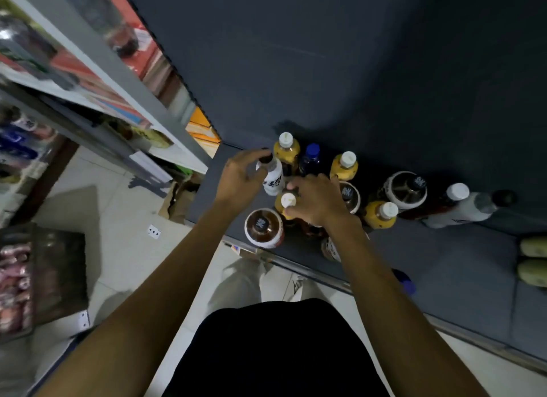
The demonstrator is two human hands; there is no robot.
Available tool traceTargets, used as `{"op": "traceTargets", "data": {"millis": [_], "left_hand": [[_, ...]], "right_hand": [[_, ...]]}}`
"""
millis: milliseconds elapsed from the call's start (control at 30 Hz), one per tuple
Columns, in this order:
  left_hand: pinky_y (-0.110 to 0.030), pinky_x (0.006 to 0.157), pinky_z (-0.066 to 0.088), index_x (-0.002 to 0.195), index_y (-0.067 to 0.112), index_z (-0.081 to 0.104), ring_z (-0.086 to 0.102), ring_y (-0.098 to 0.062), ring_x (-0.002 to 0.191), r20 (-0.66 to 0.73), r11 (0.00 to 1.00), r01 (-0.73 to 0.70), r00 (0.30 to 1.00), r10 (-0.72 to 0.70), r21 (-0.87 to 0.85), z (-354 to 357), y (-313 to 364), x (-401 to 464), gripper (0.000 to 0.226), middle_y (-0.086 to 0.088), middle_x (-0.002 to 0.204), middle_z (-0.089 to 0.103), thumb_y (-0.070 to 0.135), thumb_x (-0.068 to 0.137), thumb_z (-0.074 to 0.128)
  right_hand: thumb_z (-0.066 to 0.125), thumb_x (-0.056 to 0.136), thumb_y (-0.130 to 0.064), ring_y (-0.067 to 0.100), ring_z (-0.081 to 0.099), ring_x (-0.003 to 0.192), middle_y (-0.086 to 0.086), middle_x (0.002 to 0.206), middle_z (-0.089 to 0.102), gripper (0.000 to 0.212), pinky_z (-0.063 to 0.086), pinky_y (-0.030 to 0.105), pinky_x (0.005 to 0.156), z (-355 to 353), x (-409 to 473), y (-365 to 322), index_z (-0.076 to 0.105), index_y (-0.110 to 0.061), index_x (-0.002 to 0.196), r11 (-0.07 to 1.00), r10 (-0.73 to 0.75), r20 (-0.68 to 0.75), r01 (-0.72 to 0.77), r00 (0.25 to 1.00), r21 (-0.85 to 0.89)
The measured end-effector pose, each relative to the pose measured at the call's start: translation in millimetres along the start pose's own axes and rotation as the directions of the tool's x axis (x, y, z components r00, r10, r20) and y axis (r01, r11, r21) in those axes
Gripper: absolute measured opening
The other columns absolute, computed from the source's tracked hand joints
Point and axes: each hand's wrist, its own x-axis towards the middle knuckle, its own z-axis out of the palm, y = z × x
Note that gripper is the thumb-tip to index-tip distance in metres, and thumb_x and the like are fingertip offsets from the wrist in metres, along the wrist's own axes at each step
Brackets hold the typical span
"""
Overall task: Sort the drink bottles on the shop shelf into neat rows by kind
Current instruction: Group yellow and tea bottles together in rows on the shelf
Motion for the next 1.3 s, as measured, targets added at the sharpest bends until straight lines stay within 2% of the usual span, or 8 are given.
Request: {"op": "traceTargets", "data": {"millis": [167, 300, 533, 700, 933, 1033, 1200, 1300], "left_hand": [[-0.023, 0.083, 0.043, 0.123, 0.022, 0.062, 0.056, -0.013, 0.107, 0.275, 0.992, 0.105, 0.958, -0.082, -0.069, 4.4, -10.1, 70.2, 0.035, 0.0, 0.111, 0.06, 0.012, 0.09, 0.061], [-0.021, 0.081, 0.043, 0.128, 0.014, 0.057, 0.055, -0.019, 0.114, 0.451, 0.97, 0.222, 0.879, -0.156, -0.095, 10.8, -15.3, 109.7, 0.045, 0.0, 0.116, 0.057, 0.007, 0.085, 0.069], [-0.026, 0.085, 0.048, 0.114, 0.02, 0.066, 0.056, -0.014, 0.101, 0.463, 0.98, 0.198, 0.868, -0.178, 0.006, 22.0, -25.8, 129.6, 0.043, -0.003, 0.122, 0.056, 0.016, 0.074, 0.081], [-0.033, 0.092, 0.051, 0.114, 0.021, 0.069, 0.061, -0.016, 0.105, 0.448, 0.986, 0.165, 0.879, -0.161, 0.03, 15.2, -22.8, 131.2, 0.042, -0.001, 0.118, 0.065, 0.019, 0.073, 0.08], [-0.032, 0.092, 0.047, 0.116, 0.023, 0.068, 0.06, -0.02, 0.109, 0.395, 0.988, -0.058, 0.919, -0.002, 0.141, 0.0, -5.0, 121.4, 0.037, 0.001, 0.119, 0.067, 0.028, 0.08, 0.075], [-0.035, 0.094, 0.047, 0.116, 0.023, 0.067, 0.06, -0.019, 0.109, 0.406, 0.983, -0.152, 0.908, 0.099, 0.1, -10.9, 8.6, 114.0, 0.034, 0.002, 0.119, 0.067, 0.027, 0.083, 0.072], [-0.024, 0.086, 0.039, 0.118, 0.016, 0.066, 0.046, -0.012, 0.102, 0.327, 0.927, -0.374, 0.878, 0.349, 0.016, -28.0, 33.9, 93.3, 0.031, 0.002, 0.122, 0.063, 0.023, 0.088, 0.067], [-0.038, 0.095, 0.038, 0.114, 0.017, 0.065, 0.035, -0.012, 0.1, 0.234, 0.868, -0.495, 0.847, 0.477, 0.022, -38.1, 50.3, 70.5, 0.026, 0.004, 0.12, 0.061, 0.026, 0.09, 0.062]], "right_hand": [[0.068, 0.082, -0.039, 0.029, 0.056, 0.107, 0.005, 0.108, 0.065, 0.033, 0.027, 0.034, 0.082, 10.4, 7.7, -9.3, 0.057, -0.025, 0.111, 0.977, 0.198, 0.015, -0.199, 0.98, 0.08], [0.058, 0.089, -0.033, 0.032, 0.055, 0.109, 0.008, 0.109, 0.065, 0.035, 0.029, 0.037, 0.09, 25.3, 9.3, -30.1, 0.049, -0.022, 0.12, 0.948, 0.319, -0.024, -0.319, 0.947, 0.018], [0.06, 0.086, -0.028, 0.031, 0.052, 0.109, 0.008, 0.108, 0.061, 0.029, 0.031, 0.039, 0.088, 38.0, 7.8, -51.3, 0.049, -0.017, 0.111, 0.852, 0.519, -0.133, -0.499, 0.844, 0.158], [0.058, 0.088, -0.039, 0.03, 0.045, 0.112, 0.009, 0.12, 0.053, 0.037, 0.026, 0.039, 0.091, 39.1, 8.9, -57.6, 0.05, -0.013, 0.114, 0.828, 0.56, -0.191, -0.555, 0.806, 0.084], [0.059, 0.087, -0.032, 0.035, 0.058, 0.1, 0.011, 0.105, 0.064, 0.033, 0.029, 0.04, 0.097, 27.1, 6.5, -67.8, 0.044, -0.012, 0.108, 0.819, 0.574, -0.29, -0.53, 0.766, 0.22], [0.059, 0.087, -0.028, 0.037, 0.059, 0.094, 0.012, 0.106, 0.062, 0.031, 0.036, 0.037, 0.081, 12.0, 0.9, -72.9, 0.045, -0.011, 0.109, 0.829, 0.558, -0.379, -0.479, 0.738, 0.288], [0.058, 0.09, -0.025, 0.037, 0.06, 0.086, 0.013, 0.103, 0.061, 0.03, 0.034, 0.034, 0.063, -10.1, -21.0, -79.8, 0.043, -0.011, 0.112, 0.839, 0.53, -0.523, -0.321, 0.668, 0.44], [0.057, 0.092, -0.027, 0.035, 0.059, 0.077, 0.004, 0.085, 0.056, 0.028, 0.033, 0.034, 0.059, -28.2, -38.4, -80.1, 0.04, -0.013, 0.11, 0.874, 0.462, -0.595, -0.223, 0.658, 0.432]]}}
